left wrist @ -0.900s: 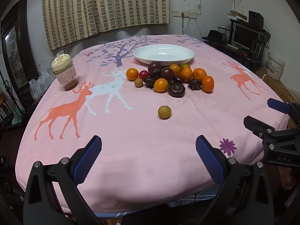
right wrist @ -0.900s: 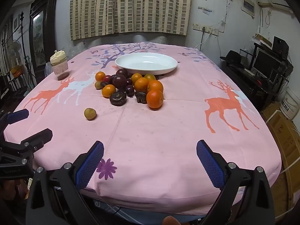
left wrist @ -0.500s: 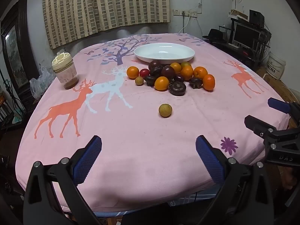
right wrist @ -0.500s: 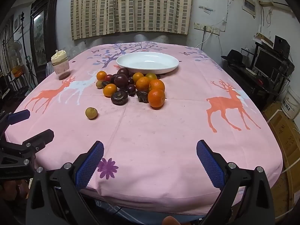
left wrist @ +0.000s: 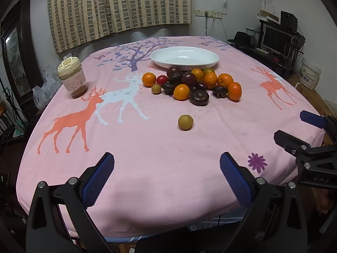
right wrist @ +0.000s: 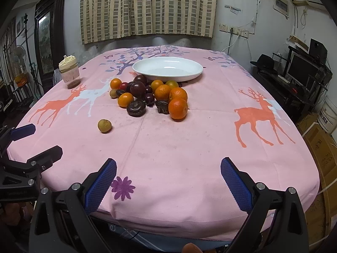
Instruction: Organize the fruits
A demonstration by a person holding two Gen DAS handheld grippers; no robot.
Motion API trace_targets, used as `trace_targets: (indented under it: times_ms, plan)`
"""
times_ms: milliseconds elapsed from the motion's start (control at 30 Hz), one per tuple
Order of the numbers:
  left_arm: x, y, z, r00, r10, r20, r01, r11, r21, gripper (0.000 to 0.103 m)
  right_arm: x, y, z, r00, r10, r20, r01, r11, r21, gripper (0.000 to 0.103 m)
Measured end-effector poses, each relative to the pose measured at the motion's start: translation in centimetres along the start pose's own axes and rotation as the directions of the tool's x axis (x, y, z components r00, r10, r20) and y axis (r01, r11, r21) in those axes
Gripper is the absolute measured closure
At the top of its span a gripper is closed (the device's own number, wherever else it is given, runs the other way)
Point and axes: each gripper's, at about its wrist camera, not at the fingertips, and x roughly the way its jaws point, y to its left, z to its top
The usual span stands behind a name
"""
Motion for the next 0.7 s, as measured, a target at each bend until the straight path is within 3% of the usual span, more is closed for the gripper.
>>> trace_targets:
  times_ms: [700]
  plan:
    - [0.13,-0.03,0.06,1.000,-0.002,-0.006,0.002,1.000,-0.002,0.005,0.05,0.22,-0.07,1.000,0.000,-0.007,0.000,1.000,0.000,0.004]
